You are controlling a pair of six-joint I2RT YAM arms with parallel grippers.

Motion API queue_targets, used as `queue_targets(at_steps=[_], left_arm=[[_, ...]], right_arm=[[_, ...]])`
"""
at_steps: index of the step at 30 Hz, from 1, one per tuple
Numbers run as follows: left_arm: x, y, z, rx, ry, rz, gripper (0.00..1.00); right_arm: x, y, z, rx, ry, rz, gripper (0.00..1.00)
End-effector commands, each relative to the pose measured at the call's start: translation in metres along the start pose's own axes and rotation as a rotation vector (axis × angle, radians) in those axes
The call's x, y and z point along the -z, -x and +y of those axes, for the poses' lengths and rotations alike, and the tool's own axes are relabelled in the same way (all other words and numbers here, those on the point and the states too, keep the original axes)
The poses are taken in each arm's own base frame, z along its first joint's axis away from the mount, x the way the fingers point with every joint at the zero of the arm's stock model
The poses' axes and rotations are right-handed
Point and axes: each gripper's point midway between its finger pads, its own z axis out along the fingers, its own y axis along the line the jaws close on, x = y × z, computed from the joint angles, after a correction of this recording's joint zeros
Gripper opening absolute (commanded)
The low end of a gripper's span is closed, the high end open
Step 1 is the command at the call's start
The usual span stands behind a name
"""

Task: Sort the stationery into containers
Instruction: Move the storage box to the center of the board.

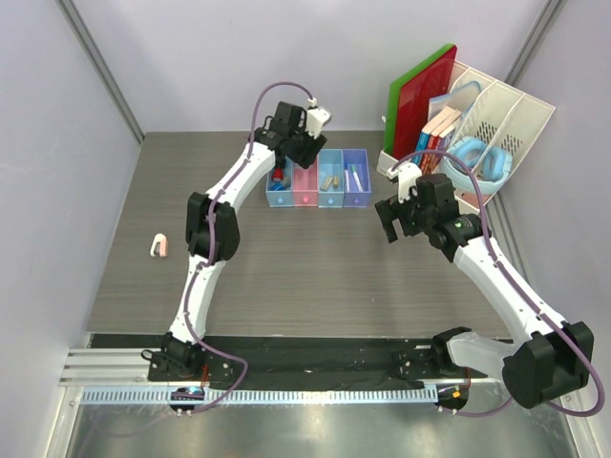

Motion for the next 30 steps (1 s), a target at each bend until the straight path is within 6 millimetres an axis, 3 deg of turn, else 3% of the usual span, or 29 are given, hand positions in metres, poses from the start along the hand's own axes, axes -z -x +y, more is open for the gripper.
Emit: queue_targets(at_steps=[1,9,16,24,28,30], left_arm=[[-0.013,0.02,-0.01,-0.043,0.002,-0.079,0.0],[-0.034,0.011,-0.02,-0.1,0.011,-0.065,0.0],[-0.046,-0.001,-0.011,-0.134,0.058,-0.049,0.0],[-0.054,0.002,-0.008,-0.145,0.084,-0.086,0.01],[-0.055,0.0,-0.005,-0.149,0.099,-0.089,0.31],[-0.054,0.002,-0.005,-0.149,0.104,-0.096,0.36]], right_arm=[[0.009,0.008,-0.004,-0.002,-0.016,-0.043,0.99],[0.007,0.008,0.004,-0.006,0.027,-0.046,1.0],[0.008,0.006,0.006,-0.011,0.037,-0.048,1.0],[0.005,0.006,0.009,-0.019,0.049,-0.047,1.0],[0.004,0.005,0.009,-0.018,0.049,-0.042,1.0],[0.004,0.006,0.01,-0.019,0.051,-0.044,1.0]])
